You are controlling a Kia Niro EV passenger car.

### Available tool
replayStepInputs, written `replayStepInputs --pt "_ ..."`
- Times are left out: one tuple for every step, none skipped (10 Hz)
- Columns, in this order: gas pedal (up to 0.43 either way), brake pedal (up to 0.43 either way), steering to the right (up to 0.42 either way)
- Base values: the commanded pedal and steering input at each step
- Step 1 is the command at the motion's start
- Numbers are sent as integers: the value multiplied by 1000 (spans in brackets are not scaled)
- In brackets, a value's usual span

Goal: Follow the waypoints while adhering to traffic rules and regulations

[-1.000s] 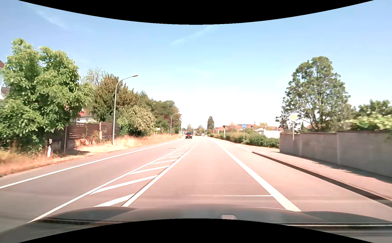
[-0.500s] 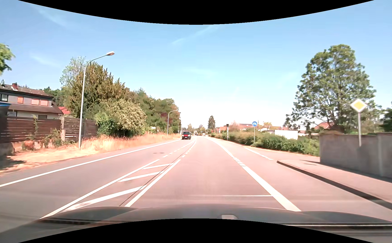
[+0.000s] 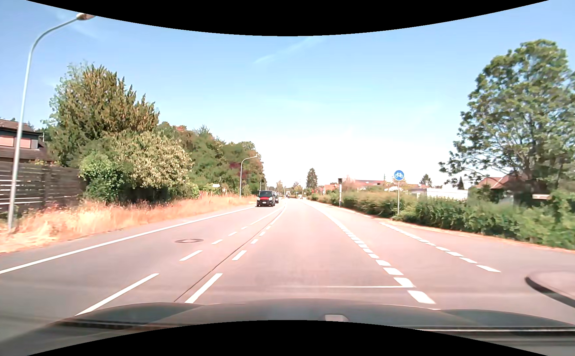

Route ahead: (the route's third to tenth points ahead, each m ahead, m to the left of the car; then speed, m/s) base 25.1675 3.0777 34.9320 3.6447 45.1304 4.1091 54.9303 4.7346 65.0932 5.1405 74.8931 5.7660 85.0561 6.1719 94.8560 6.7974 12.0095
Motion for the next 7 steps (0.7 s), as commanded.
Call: replayStepInputs --pt "0 0 -7" --pt "0 0 -7" --pt "0 0 -6" --pt "0 0 -6" --pt "0 0 -6" --pt "0 0 -6" --pt "0 0 -6"
